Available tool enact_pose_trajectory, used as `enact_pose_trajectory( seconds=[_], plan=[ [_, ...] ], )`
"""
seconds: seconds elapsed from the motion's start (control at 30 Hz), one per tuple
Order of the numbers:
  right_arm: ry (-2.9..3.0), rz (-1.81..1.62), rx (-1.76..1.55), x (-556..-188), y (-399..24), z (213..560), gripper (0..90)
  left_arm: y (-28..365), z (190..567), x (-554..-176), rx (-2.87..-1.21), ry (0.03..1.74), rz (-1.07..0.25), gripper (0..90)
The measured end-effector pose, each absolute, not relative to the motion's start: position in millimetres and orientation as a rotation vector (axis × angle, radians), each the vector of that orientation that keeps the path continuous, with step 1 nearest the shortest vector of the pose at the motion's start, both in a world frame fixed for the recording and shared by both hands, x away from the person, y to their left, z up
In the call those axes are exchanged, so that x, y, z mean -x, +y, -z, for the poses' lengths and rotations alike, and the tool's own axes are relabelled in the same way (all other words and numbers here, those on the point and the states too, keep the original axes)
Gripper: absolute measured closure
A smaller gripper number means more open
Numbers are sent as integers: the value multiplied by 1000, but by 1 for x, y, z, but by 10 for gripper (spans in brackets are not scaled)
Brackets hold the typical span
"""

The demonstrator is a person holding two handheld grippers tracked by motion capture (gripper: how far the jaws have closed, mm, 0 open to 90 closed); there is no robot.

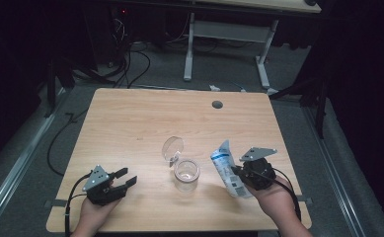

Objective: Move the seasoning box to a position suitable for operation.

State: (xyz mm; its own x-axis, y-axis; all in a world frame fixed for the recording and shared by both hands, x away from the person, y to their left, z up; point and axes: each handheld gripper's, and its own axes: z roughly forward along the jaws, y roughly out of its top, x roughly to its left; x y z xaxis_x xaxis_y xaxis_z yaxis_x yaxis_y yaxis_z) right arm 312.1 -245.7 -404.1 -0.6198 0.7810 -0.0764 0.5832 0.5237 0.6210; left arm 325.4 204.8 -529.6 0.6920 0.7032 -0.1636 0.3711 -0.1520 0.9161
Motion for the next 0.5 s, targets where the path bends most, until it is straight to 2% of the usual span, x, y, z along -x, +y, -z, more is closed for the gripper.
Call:
enact_pose_trajectory(
  seconds=[0.5],
  plan=[
    [2513,-655,-1127,-322,-237,400,900,204,530,-325,-1770,854,-366,466]
  ],
)
